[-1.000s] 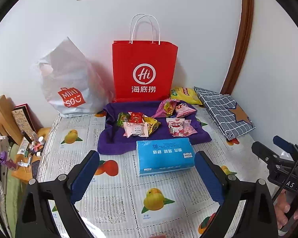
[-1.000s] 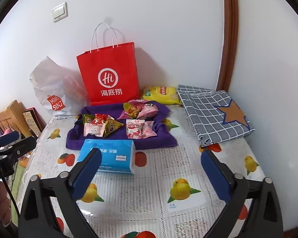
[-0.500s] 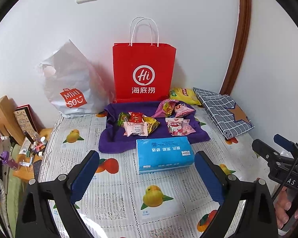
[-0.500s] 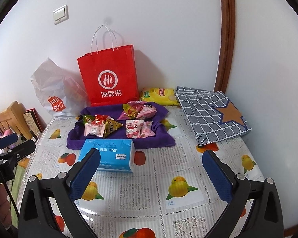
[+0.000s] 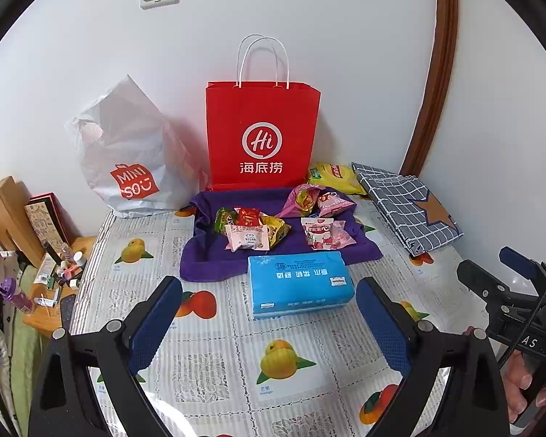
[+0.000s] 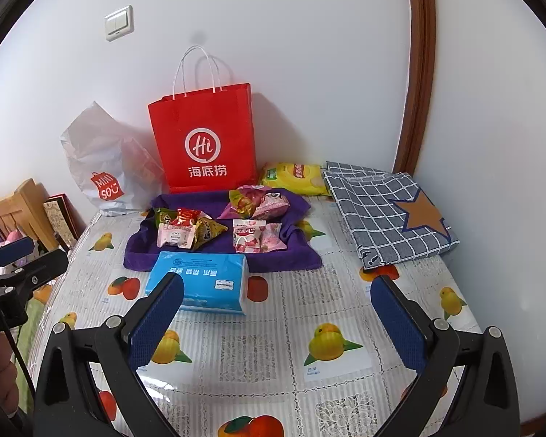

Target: Organize snacks

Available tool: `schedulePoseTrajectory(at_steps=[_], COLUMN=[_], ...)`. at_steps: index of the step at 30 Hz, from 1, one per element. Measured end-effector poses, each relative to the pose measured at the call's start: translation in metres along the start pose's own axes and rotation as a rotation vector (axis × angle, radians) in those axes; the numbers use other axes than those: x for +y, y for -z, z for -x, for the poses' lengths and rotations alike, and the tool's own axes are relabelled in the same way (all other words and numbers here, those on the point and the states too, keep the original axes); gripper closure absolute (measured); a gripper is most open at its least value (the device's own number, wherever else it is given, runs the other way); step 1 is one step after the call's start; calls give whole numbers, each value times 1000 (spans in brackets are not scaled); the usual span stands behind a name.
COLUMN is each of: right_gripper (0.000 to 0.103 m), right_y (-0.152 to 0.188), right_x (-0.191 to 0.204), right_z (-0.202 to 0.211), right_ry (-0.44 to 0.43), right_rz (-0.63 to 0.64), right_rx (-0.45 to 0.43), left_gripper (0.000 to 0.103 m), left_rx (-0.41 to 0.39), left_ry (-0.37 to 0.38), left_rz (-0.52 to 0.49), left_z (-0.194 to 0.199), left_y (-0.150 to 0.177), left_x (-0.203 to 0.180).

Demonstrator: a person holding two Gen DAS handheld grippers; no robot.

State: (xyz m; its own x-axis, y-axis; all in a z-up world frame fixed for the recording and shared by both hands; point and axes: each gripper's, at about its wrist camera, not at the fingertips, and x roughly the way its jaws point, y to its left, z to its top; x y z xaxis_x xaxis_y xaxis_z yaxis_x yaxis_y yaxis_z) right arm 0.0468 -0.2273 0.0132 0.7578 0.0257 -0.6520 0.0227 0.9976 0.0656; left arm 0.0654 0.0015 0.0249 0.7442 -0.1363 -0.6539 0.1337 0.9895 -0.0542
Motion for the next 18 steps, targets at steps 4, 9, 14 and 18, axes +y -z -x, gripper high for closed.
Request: schedulePoseTrajectory(at_steps=[4,9,14,18], right_gripper=[2,2,2,2], right_y=[1,1,3,4], right_x=[2,2,3,3], right_z=[1,2,3,3], right_ry=[-4,-6,-8,-9], right_rz=[6,7,8,11], right_rx=[0,1,0,1], left_gripper=[6,6,6,6], left_rx=[-1,-5,-7,-11], left_ry=[0,3,3,6], left_rz=[-1,2,2,5], left_z=[0,2,4,6], left_y=[0,1,2,2], left_x=[0,1,0,0])
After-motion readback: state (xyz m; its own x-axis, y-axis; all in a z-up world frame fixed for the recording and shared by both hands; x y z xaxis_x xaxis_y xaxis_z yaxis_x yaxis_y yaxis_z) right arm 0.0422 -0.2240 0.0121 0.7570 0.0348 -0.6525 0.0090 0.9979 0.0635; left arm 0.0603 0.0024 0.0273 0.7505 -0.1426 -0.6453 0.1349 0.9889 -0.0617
